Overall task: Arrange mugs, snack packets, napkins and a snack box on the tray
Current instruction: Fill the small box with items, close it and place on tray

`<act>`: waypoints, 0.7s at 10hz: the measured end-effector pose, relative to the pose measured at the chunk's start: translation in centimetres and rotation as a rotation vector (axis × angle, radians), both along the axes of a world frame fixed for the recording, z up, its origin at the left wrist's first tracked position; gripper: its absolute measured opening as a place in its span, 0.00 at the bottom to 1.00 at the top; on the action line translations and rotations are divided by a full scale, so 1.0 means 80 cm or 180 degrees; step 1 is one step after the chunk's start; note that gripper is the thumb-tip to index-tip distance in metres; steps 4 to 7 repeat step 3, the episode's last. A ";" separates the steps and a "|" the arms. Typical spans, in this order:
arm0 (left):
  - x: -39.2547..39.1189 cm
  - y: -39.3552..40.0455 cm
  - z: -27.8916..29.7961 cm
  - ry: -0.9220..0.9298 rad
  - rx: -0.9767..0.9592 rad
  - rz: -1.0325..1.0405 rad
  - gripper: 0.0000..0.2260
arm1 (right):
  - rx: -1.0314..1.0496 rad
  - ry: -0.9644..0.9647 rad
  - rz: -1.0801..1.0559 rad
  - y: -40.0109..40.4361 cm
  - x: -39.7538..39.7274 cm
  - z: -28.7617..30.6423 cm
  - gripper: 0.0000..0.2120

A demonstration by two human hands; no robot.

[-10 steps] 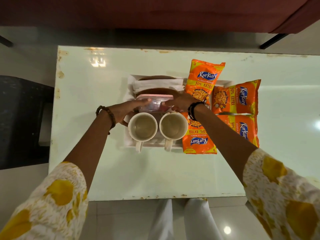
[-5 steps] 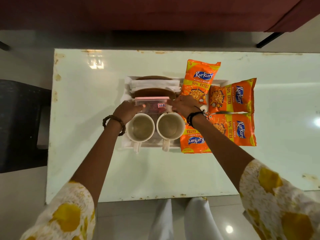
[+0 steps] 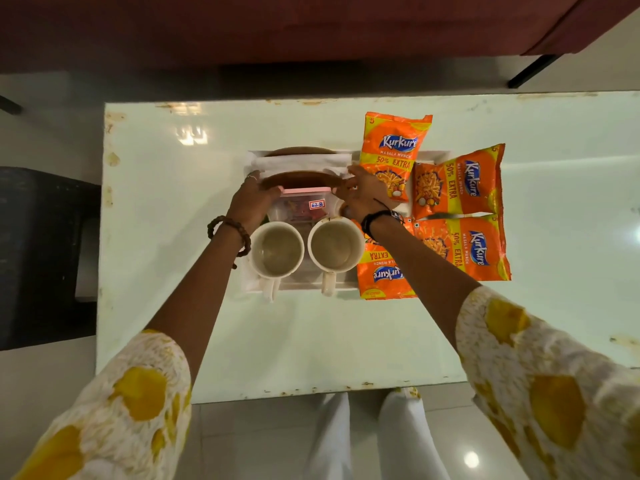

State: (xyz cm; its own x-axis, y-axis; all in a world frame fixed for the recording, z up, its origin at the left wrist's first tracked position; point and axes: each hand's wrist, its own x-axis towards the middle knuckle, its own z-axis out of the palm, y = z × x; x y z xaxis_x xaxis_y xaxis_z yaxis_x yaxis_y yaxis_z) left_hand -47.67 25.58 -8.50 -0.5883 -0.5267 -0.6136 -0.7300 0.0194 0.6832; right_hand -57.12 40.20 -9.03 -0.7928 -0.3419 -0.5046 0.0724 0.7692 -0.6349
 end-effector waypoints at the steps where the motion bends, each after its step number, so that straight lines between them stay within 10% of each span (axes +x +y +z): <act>1: 0.004 0.003 0.003 -0.0007 -0.0037 -0.0003 0.22 | -0.0153 -0.0092 -0.0103 0.003 0.001 0.003 0.24; 7: 0.016 0.015 0.006 0.0030 -0.0484 0.0196 0.23 | -0.0231 0.0291 0.0040 0.017 0.008 0.011 0.22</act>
